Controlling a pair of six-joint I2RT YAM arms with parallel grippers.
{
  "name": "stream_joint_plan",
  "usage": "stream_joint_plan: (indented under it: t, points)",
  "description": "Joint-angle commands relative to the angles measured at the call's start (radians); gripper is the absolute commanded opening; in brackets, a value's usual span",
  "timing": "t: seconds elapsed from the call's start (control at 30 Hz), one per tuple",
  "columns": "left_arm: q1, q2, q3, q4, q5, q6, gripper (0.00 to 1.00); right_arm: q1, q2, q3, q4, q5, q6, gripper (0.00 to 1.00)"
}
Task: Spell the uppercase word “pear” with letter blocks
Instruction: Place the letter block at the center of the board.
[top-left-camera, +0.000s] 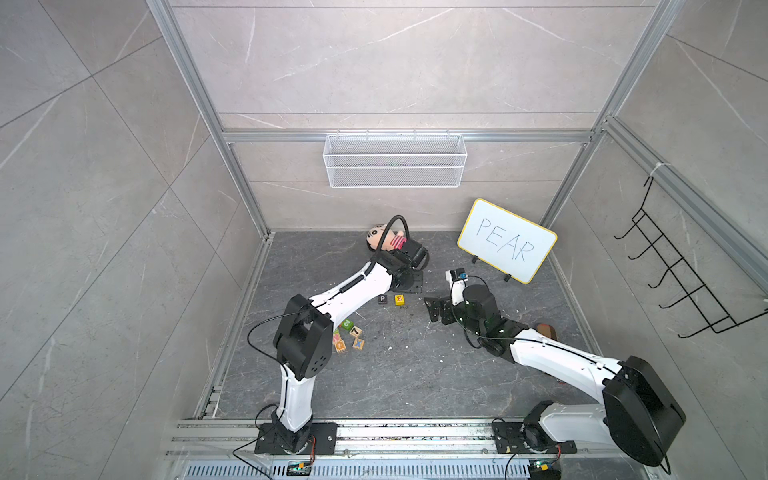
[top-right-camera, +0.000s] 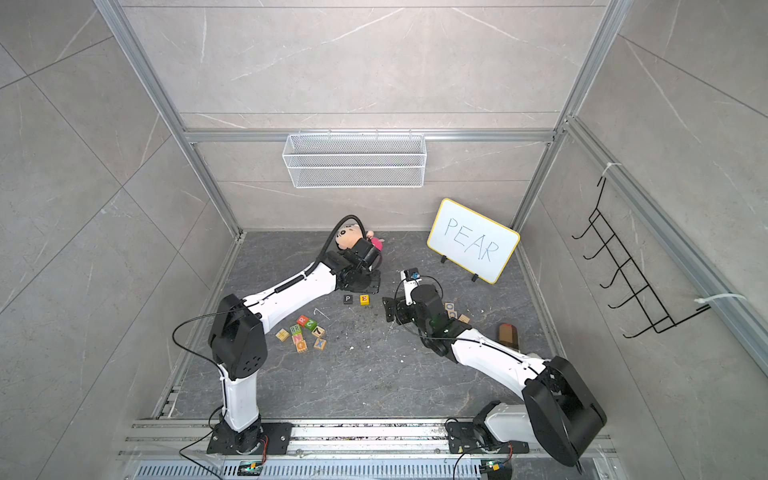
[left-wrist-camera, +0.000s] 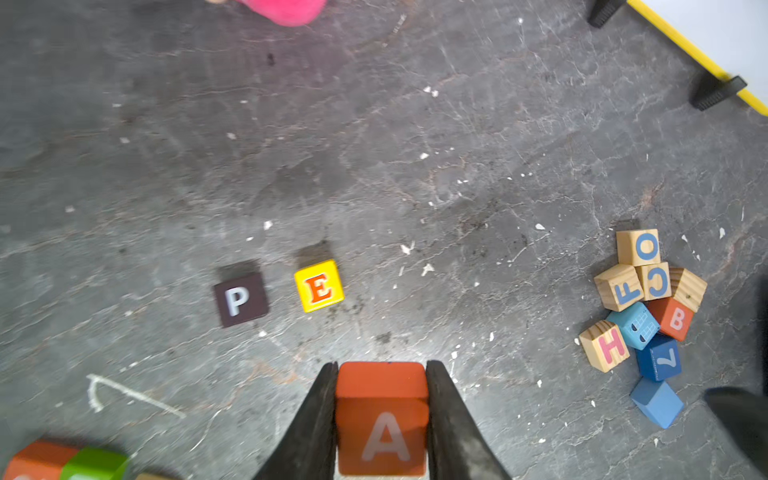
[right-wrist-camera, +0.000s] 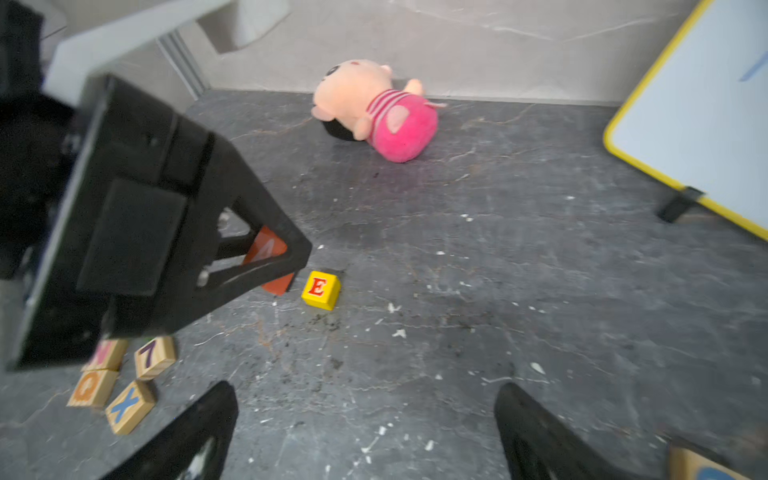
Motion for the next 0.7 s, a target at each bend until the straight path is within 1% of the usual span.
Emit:
stream_joint_plan:
  t: [0.0,0.17,0.27,0.43,0.67]
  points:
    - [-0.004,0.053,0.079,0.007,0.028,-0.009,0.25,-0.013,-0.05,-0.018,-0.03,0.039,-0.009,0.99]
    - [-0.004,0.158,0.188,-0.017,0.033,-0.013,0.25,-0.037,-0.031,0.021,-0.116,0.02,0.011,0.99]
    - [-0.005,0.211,0.246,-0.037,0.04,-0.025,0.25,-0.052,-0.043,0.029,-0.14,-0.024,0.031,0.99]
    - [-0.004,0.27,0.283,-0.047,0.026,-0.053,0.25,-0.061,-0.062,0.023,-0.157,-0.039,0.061,0.99]
    - [0.005,0.32,0.298,-0.056,0.019,-0.079,0.24,-0.076,-0.016,0.031,-0.152,-0.059,0.082,0.99]
